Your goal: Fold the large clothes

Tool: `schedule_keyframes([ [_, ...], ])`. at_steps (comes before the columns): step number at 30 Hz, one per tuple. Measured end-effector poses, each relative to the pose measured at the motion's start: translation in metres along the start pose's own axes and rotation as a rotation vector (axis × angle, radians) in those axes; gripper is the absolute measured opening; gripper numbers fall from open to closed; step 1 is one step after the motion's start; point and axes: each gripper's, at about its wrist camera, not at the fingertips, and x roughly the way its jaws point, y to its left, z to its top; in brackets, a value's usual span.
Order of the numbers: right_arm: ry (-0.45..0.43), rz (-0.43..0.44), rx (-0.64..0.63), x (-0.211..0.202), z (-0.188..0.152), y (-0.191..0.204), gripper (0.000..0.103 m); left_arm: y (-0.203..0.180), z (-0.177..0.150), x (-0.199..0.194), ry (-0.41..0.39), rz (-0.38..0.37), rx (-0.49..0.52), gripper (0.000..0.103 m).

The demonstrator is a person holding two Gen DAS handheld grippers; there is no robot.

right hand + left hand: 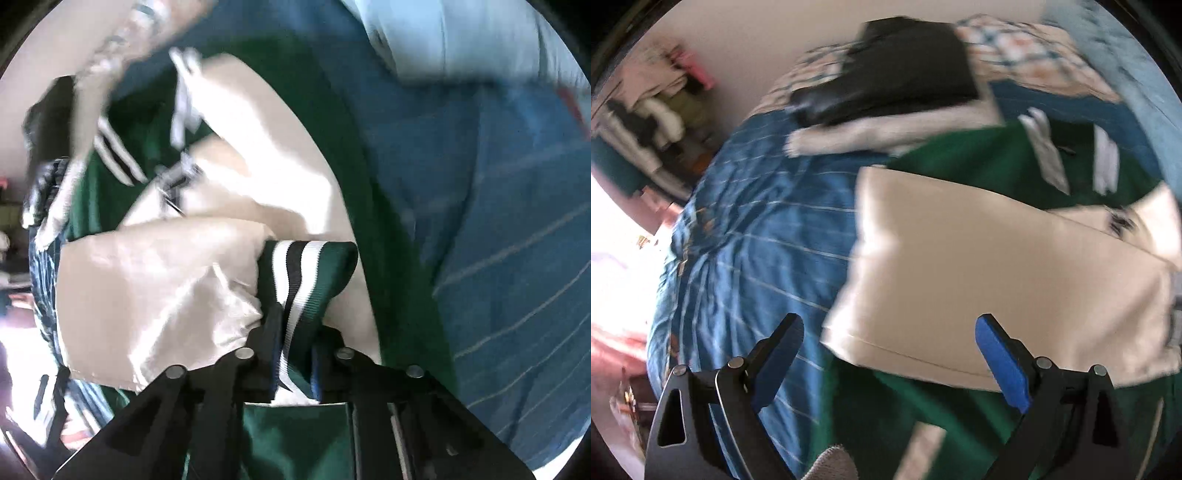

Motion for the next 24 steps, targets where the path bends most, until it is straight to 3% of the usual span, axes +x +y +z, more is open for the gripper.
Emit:
schedule_keyframes([
  [3, -0.166, -0.032, -0.038, -0.041, 0.009, 0.01, 0.011, 0.019, 0.018, 0.006, -0.027, 0.002, -0.06, 0.095],
  [5, -0.179, -0.09, -0.054, -0.036, 0.023, 0.01, 0.011, 0.022, 0.024, 0.012, -0.037, 0.011, -0.065, 0.095],
  [8, -0.014, -0.142, -0.066, 0.018, 0.042, -0.004, 0.015, 0.015, 0.029, 0.056, 0.024, 0.073, -0.045, 0.095],
  [9, 0.083, -0.117, -0.029, 0.042, 0.048, -0.017, 0.025, 0.014, 0.028, 0.074, 0.064, 0.089, -0.041, 0.096],
  [11, 0.121, -0.038, 0.035, 0.041, 0.053, -0.035, 0.035, 0.02, 0.026, 0.094, 0.124, 0.067, -0.078, 0.097],
  [13, 0.084, 0.014, 0.078, 0.014, 0.049, -0.052, 0.042, 0.032, 0.023, 0.076, 0.099, 0.044, -0.117, 0.097],
  [16, 0.051, -0.039, 0.019, -0.022, 0.022, -0.063, 0.046, 0.046, 0.001, 0.035, 0.04, 0.065, -0.107, 0.097],
  [19, 0.155, -0.113, -0.114, -0.017, -0.021, -0.06, 0.047, 0.046, -0.031, 0.015, 0.046, 0.128, -0.05, 0.097],
  [21, 0.246, -0.144, -0.204, 0.006, -0.048, -0.05, 0.047, 0.037, -0.046, 0.021, 0.075, 0.15, -0.003, 0.097],
  [24, 0.312, -0.209, -0.29, 0.047, -0.068, -0.037, 0.047, 0.013, -0.061, 0.056, 0.152, 0.159, 0.054, 0.097],
])
